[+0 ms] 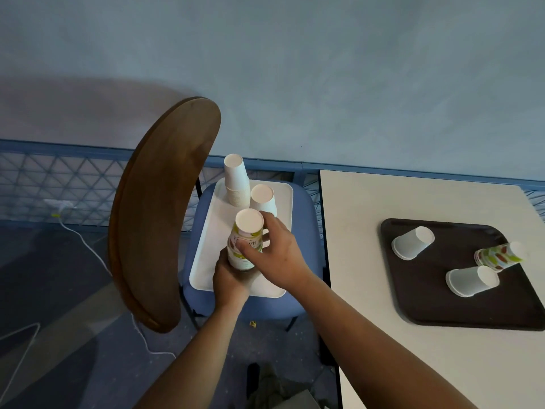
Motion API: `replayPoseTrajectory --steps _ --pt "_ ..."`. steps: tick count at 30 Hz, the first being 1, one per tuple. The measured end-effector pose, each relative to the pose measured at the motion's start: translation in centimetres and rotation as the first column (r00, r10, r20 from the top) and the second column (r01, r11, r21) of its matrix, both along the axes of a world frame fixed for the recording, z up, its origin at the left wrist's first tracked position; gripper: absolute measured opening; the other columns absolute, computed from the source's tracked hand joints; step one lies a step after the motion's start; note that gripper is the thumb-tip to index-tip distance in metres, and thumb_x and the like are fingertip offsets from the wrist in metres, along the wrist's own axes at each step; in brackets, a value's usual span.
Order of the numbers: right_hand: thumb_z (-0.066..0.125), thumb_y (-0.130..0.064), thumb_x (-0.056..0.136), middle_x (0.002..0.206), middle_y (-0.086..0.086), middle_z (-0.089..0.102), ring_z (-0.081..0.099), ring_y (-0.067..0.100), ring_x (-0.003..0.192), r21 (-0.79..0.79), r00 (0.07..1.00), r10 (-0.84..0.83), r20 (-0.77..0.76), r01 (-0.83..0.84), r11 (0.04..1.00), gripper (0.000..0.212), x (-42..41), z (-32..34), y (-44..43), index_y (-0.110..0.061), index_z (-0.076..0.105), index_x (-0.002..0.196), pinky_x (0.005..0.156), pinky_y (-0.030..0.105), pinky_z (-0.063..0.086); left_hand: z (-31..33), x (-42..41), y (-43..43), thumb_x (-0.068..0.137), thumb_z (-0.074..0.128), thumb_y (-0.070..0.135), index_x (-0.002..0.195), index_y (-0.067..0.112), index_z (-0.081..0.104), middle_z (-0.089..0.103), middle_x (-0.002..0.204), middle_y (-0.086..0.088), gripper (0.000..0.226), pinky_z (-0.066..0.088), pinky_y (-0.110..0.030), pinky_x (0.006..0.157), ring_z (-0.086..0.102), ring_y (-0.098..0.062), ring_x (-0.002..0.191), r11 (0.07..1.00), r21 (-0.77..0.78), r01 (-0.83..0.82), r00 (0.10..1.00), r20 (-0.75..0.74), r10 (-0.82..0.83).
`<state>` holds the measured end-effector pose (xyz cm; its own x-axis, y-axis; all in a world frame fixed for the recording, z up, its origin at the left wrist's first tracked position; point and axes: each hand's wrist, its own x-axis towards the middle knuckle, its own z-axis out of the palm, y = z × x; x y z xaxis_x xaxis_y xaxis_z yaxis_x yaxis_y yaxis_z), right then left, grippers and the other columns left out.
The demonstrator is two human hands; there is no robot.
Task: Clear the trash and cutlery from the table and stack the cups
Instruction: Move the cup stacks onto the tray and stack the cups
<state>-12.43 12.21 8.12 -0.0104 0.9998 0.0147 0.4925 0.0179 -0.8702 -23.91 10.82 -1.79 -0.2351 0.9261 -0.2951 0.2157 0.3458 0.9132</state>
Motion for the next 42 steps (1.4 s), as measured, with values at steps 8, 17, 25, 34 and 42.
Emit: replayPoseTrajectory --steps 8,17,25,34,42 --pt "0.073 -0.053 0.082 0.125 -0.014 0.060 0.061 0.006 0.109 0.001 0.993 -0.096 -0.063 0.096 0.995 0.059 4.6 1.3 -4.5 -0.032 0.052 0.133 0.087 0.036 0.058 1.6 2.7 -3.3 0.070 0.090 0.020 0.118 0.031 0.060 0.072 0.108 0.012 0.057 0.058 -0.039 0.091 0.070 -0.018 0.105 0.984 -0.020 0.178 0.984 0.010 -0.177" --pt "0.070 -0.057 0.081 0.122 -0.016 0.058 0.058 0.006 0.113 0.029 0.984 -0.151 -0.091 0.154 0.988 0.061 11.5 2.1 -12.9 -0.034 0.050 0.134 0.093 0.037 0.055 2.5 10.1 -10.6 0.055 0.098 0.040 0.126 0.034 0.059 0.075 0.115 0.009 0.081 0.063 -0.041 0.088 0.072 -0.016 0.105 0.966 -0.078 0.246 0.968 0.072 -0.241" --pt "0.076 -0.049 0.082 0.123 -0.016 0.058 0.060 0.007 0.112 0.081 0.973 -0.190 -0.129 0.201 0.976 0.059 22.6 3.6 -23.0 -0.032 0.052 0.134 0.093 0.037 0.054 4.8 21.4 -19.4 0.081 0.085 0.011 0.121 0.029 0.059 0.071 0.107 0.012 0.051 0.056 -0.020 0.076 0.067 -0.001 0.093 0.948 -0.017 0.319 0.947 -0.031 -0.319" --pt "0.075 -0.050 0.082 0.119 -0.017 0.060 0.061 0.009 0.115 0.114 0.957 -0.266 -0.118 0.279 0.954 0.054 34.2 5.9 -30.6 -0.037 0.052 0.129 0.094 0.039 0.055 6.9 32.7 -25.7 0.055 0.098 0.047 0.118 0.047 0.056 0.073 0.109 0.021 0.076 0.059 -0.031 0.090 0.070 -0.005 0.104 0.904 -0.038 0.426 0.899 -0.096 -0.428" --pt "0.079 -0.046 0.080 0.118 -0.017 0.057 0.058 0.007 0.113 0.177 0.943 -0.319 -0.094 0.331 0.927 0.059 39.1 8.0 -29.2 -0.034 0.052 0.131 0.093 0.037 0.054 9.3 37.8 -22.7 0.054 0.096 0.047 0.122 0.044 0.055 0.070 0.109 0.021 0.079 0.054 -0.027 0.083 0.068 -0.007 0.102 0.884 -0.014 0.467 0.878 -0.106 -0.466"
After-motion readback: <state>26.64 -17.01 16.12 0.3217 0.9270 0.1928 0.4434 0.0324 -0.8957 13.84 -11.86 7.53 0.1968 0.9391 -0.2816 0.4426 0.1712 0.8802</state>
